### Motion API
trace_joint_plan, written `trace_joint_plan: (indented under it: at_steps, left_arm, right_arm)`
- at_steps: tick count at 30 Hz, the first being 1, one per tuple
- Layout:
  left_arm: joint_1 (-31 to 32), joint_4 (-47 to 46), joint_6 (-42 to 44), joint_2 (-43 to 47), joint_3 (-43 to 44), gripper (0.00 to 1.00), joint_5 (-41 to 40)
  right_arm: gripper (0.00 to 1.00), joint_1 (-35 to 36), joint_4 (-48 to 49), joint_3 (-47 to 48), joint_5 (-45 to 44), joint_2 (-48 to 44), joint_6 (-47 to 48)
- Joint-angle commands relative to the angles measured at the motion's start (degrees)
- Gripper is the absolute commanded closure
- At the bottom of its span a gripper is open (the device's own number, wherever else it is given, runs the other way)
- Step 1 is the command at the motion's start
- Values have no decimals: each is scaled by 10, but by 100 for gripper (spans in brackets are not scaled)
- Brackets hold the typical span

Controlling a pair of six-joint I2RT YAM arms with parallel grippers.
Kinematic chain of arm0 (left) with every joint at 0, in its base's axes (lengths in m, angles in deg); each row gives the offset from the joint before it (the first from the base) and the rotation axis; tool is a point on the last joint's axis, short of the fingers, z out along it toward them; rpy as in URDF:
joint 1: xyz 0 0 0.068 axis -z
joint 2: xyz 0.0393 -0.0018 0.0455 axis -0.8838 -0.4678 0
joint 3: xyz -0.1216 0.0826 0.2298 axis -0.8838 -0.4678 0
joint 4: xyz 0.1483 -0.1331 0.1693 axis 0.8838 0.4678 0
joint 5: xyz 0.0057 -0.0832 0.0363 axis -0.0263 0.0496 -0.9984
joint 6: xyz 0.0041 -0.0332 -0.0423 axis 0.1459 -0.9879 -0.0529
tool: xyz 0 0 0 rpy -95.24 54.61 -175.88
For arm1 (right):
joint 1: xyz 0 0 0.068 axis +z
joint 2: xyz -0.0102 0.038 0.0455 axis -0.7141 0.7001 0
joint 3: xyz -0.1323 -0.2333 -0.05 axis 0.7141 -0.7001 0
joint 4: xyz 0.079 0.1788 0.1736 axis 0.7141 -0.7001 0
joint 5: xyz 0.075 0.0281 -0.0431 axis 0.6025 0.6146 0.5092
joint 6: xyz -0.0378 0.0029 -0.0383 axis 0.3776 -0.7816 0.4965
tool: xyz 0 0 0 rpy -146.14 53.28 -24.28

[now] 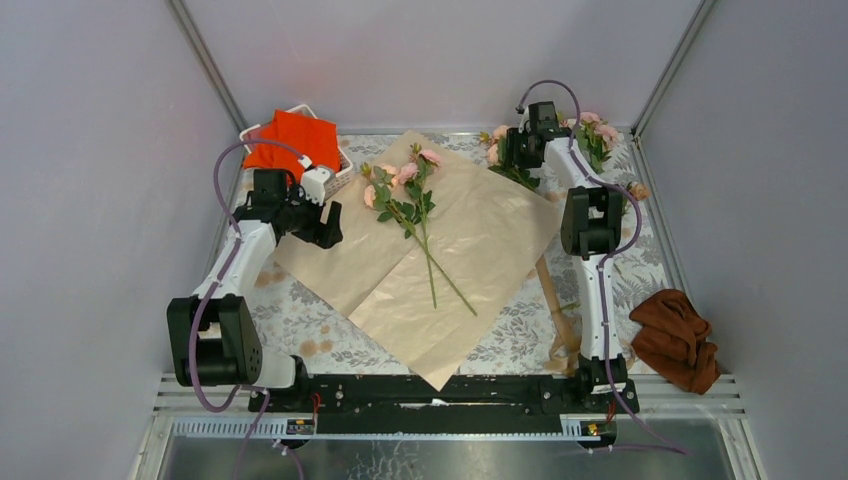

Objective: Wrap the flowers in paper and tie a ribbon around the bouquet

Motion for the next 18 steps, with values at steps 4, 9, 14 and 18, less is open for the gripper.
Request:
trace_joint_plan:
  at_steps: [4, 9, 14, 18]
  left_arm:
    - [-5, -2, -4, -7, 0, 14, 13]
    - [-5, 3, 1, -4, 3, 14, 17]
    - [-5, 6, 2, 1, 4, 14, 23]
    - [-5, 9, 8, 7, 7, 14, 26]
  right_arm:
    - [75, -5, 3, 37, -49, 15, -11]
    - [100, -12, 28, 28, -125, -54, 41]
    - [100, -16, 73, 11, -228, -171, 81]
    - [100, -16, 157, -82, -297, -318, 76]
